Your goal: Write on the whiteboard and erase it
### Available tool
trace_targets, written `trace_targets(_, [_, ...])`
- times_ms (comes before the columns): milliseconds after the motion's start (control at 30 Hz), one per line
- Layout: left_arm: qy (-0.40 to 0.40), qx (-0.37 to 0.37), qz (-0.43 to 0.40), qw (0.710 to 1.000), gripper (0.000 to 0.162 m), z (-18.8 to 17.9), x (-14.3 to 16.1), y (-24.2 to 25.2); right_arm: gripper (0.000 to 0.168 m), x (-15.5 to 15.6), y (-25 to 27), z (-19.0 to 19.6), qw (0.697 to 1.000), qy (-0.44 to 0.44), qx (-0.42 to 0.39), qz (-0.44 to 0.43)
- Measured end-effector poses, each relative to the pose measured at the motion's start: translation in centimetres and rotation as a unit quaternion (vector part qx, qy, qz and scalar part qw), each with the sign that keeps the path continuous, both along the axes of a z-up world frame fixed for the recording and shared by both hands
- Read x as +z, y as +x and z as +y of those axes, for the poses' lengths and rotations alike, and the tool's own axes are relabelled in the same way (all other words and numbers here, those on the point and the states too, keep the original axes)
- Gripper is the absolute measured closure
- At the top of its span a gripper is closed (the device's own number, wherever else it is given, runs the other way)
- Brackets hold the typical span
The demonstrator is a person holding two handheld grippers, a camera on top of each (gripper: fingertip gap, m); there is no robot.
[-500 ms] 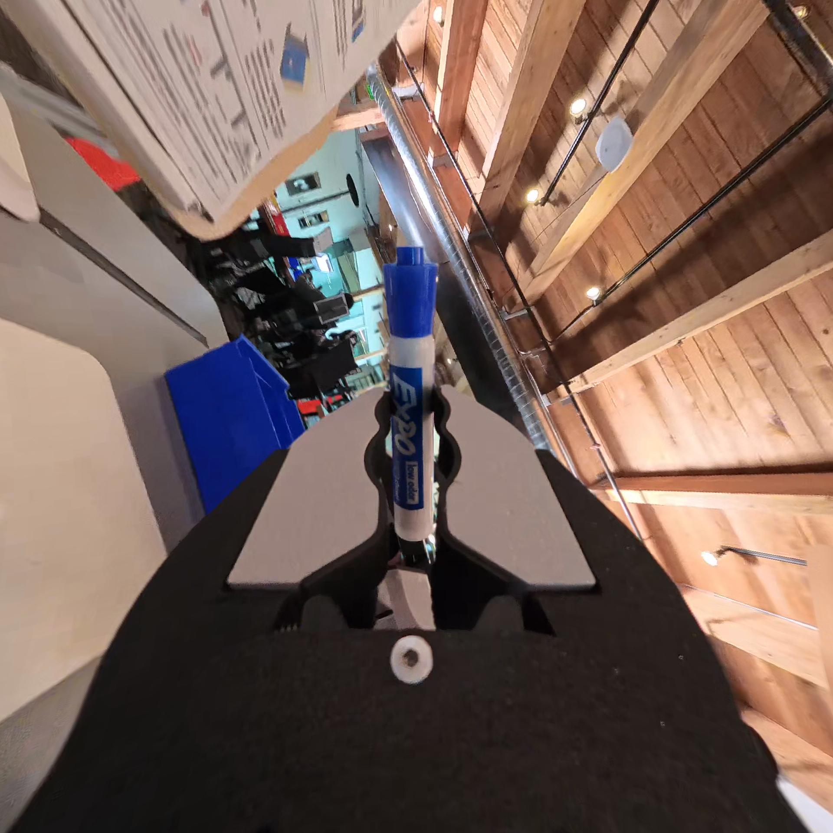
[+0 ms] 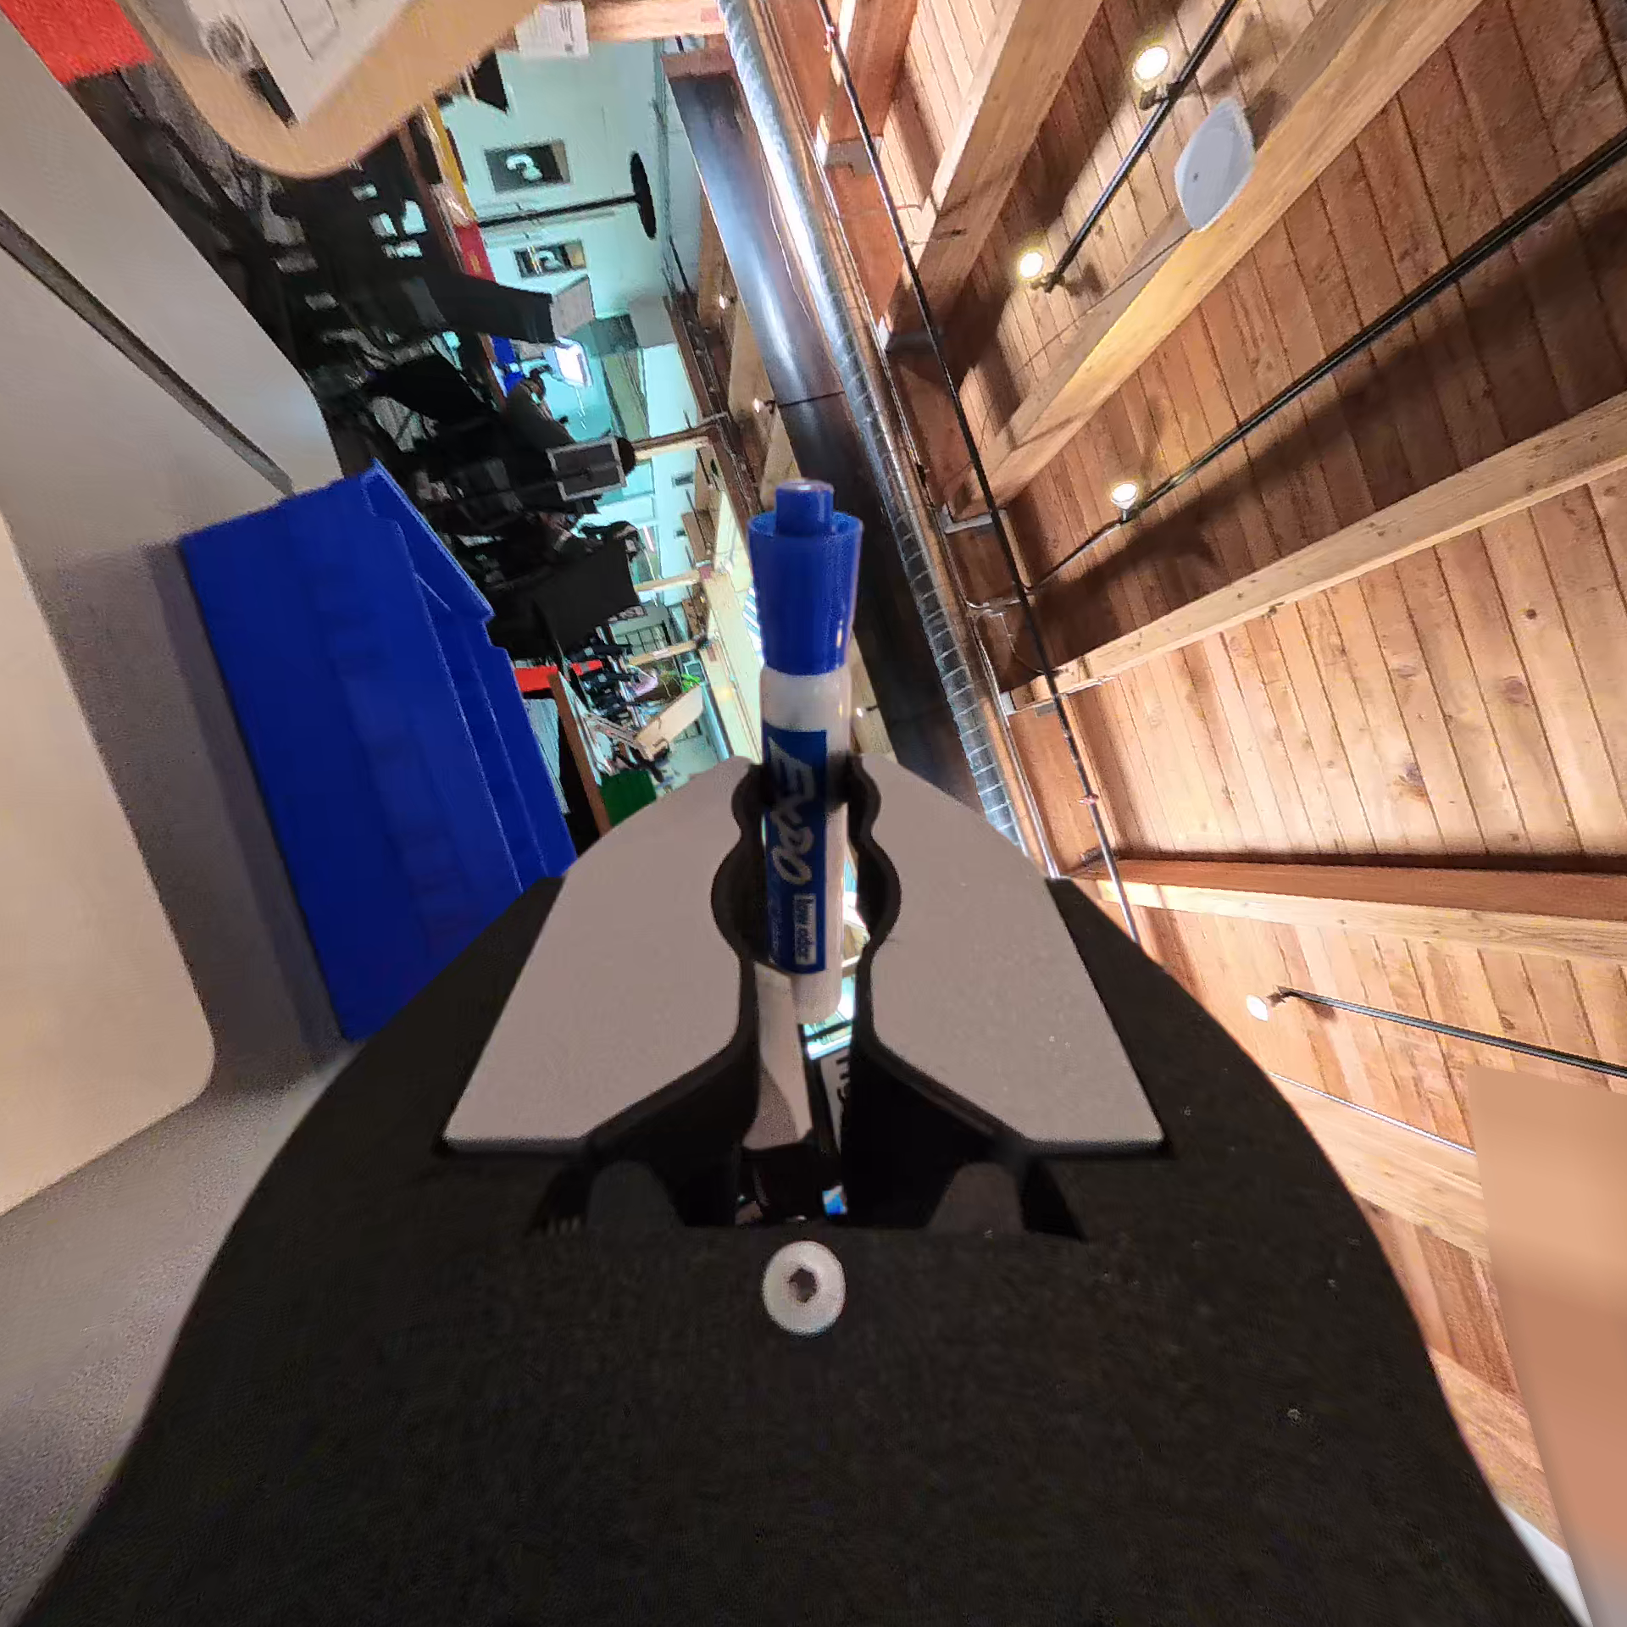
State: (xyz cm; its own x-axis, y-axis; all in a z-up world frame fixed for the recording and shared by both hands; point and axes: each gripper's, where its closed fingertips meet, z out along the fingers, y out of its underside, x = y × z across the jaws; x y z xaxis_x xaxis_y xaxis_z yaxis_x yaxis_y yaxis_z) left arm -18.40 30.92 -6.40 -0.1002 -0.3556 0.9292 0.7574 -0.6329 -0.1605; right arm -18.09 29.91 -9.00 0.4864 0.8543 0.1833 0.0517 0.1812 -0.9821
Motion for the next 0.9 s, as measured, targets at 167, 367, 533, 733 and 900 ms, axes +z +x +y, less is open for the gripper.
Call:
trace_targets(167, [0.008, -0.004, 0.057, 0.998, 0.145, -0.4, -0.5, 1.7, 0.148, 1.3, 0.9, -0.5, 0.999, 0.045, -0.006, 0.017])
trace_targets(367, [0.003, -0.018, 0.046, 0.999, 0.145, -0.6, -0.6, 2.2, 0.147, 1.1, 1.6, -0.4, 0.999, 0.042, 0.007, 0.008])
trace_targets(533, [0.014, -0.048, 0.048, 0.998, 0.145, -1.2, -0.2, 2.9, 0.148, 0.9, 2.2, -0.7, 0.998, 0.058, 0.008, 0.011])
trace_targets(733, [0.02, -0.033, 0.082, 0.996, 0.145, -1.3, -0.3, 2.6, 0.148, 0.3, 2.0, -0.6, 0.999, 0.045, 0.016, 0.003])
trace_targets(900, [0.02, -0.045, 0.082, 0.995, 0.145, -1.6, -0.4, 3.0, 0.145, 0.6, 1.6, -0.8, 0.999, 0.048, 0.023, 0.005])
